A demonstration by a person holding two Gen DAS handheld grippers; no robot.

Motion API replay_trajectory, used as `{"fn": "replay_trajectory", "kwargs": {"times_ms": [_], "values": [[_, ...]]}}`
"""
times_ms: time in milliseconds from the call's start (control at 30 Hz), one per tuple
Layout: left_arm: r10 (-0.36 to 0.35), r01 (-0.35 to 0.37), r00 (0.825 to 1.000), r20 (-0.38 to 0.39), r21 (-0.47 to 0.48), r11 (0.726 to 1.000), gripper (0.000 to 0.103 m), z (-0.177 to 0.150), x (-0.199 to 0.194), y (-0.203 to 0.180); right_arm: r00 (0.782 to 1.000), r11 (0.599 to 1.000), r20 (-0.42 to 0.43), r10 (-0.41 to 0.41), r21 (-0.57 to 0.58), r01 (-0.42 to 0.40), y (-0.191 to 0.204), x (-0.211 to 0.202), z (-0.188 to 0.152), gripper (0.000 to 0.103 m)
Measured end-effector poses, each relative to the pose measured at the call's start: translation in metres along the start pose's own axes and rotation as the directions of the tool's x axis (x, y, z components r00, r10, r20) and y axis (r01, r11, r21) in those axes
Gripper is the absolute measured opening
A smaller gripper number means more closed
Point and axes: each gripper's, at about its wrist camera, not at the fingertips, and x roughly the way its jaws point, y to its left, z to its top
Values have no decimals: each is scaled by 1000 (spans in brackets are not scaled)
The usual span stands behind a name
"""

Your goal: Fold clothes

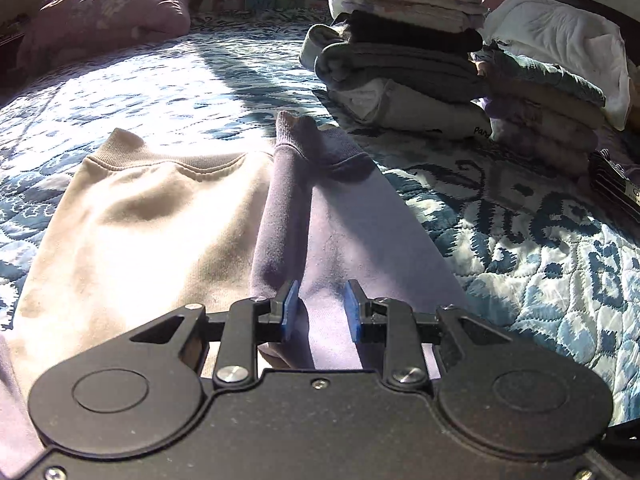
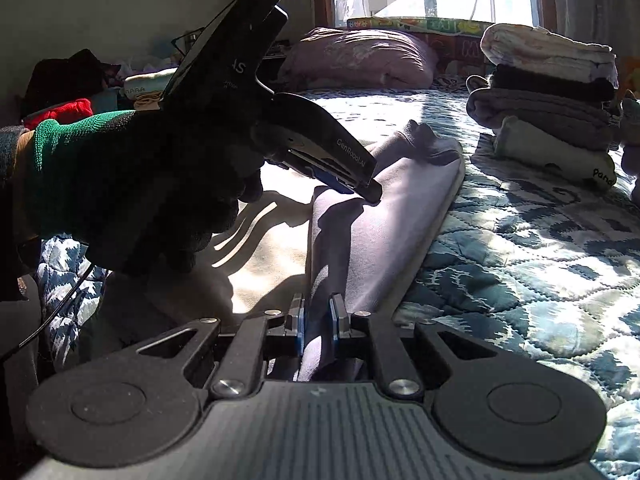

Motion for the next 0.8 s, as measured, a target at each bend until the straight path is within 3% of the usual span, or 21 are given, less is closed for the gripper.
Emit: {"fn": "replay_trajectory", "kwargs": {"times_ms": [100,200,267,400,467,533,600,700,800], "values": [[-35,37,995,90,-20,999,24,0,-27,3,997,999,68,30,38,-33,-3,-13,0,14],[46,-46,999,2,-27,999,26,-6,-12,9,1000,999,6,27,38,-27,-3,-4,-8,13],[38,-37,999,14,-29,999,25,-4,-9,14,1000,999,12,20,27,-21,0,-4,-10,14],[20,-20,996,91,2,1000,25,27,-12,11,999,997,23,45,59,-46,-2,-8,-11,15],[17,-20,996,93,30,999,25,48,2,7,999,997,23,49,60,-50,-3,-8,-12,15],[26,-28,997,69,33,999,25,65,25,7,998,996,23,56,69,-57,-5,-7,-12,15],[16,-16,1000,-11,11,1000,25,73,55,13,998,995,20,61,76,-62,-6,-7,-12,15],[54,-49,995,-86,58,997,25,76,81,14,998,994,18,67,82,-68,-7,-5,-11,15],[36,-36,999,9,59,998,25,86,63,10,997,992,19,77,94,-78,-10,-5,-11,15]]}}
